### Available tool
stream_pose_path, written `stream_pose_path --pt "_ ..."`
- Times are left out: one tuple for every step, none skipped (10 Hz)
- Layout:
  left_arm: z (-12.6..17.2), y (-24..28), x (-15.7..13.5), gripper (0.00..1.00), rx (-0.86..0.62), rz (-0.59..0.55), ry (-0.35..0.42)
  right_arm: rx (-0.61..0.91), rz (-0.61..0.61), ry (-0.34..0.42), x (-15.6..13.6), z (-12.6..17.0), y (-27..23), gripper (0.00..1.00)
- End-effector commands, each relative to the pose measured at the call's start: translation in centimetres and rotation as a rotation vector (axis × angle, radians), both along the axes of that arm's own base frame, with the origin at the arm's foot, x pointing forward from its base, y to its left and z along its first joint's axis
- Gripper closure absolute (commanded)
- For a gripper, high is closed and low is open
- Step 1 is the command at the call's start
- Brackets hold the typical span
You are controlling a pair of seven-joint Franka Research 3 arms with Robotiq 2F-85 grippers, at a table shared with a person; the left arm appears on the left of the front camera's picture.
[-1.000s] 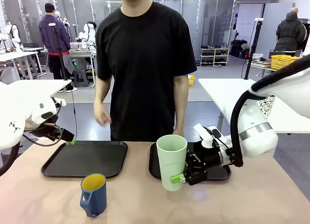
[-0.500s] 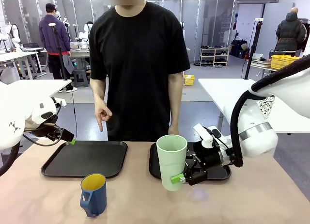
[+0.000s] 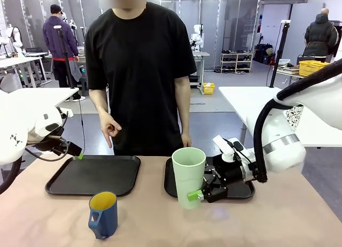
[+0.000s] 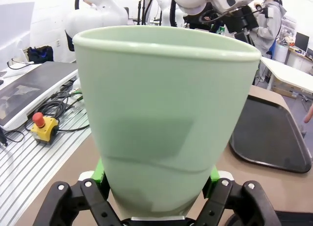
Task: Sort and store the cups by type.
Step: Place the picked Reusable plastic cup into the Flat Tray indicated by the person.
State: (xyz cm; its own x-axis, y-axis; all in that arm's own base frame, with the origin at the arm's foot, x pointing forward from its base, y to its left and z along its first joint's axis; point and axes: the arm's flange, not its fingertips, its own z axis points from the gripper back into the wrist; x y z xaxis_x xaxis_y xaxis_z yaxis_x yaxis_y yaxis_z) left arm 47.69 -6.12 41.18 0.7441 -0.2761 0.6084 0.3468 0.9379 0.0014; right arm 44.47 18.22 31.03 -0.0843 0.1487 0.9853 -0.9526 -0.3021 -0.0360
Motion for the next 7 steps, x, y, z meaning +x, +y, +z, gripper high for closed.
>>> stream_pose_path --pt "0.1 0.0 0.0 0.00 0.000 -0.001 -0.003 -0.003 -0.069 0.005 3.8 1.5 3.4 0.17" --pt "0.1 0.0 0.0 0.00 0.000 -0.001 -0.003 0.003 -0.088 0.007 5.8 2.1 5.2 0.17" --pt "0.1 0.0 0.0 0.00 0.000 -0.001 -0.003 0.012 -0.093 0.018 7.9 2.2 7.2 0.17" --pt "0.1 0.0 0.0 0.00 0.000 -0.001 -0.003 0.056 -0.087 0.043 10.4 2.3 9.5 0.17" --pt "0.1 0.0 0.0 0.00 0.000 -0.001 -0.003 0.056 -0.104 0.048 12.5 2.4 11.7 0.17" --pt "0.1 0.0 0.0 0.00 0.000 -0.001 -0.003 0.042 -0.108 0.054 14.0 2.6 14.0 0.17" --pt "0.1 0.0 0.0 0.00 0.000 -0.001 -0.003 0.053 -0.117 0.072 15.3 2.6 16.3 0.17"
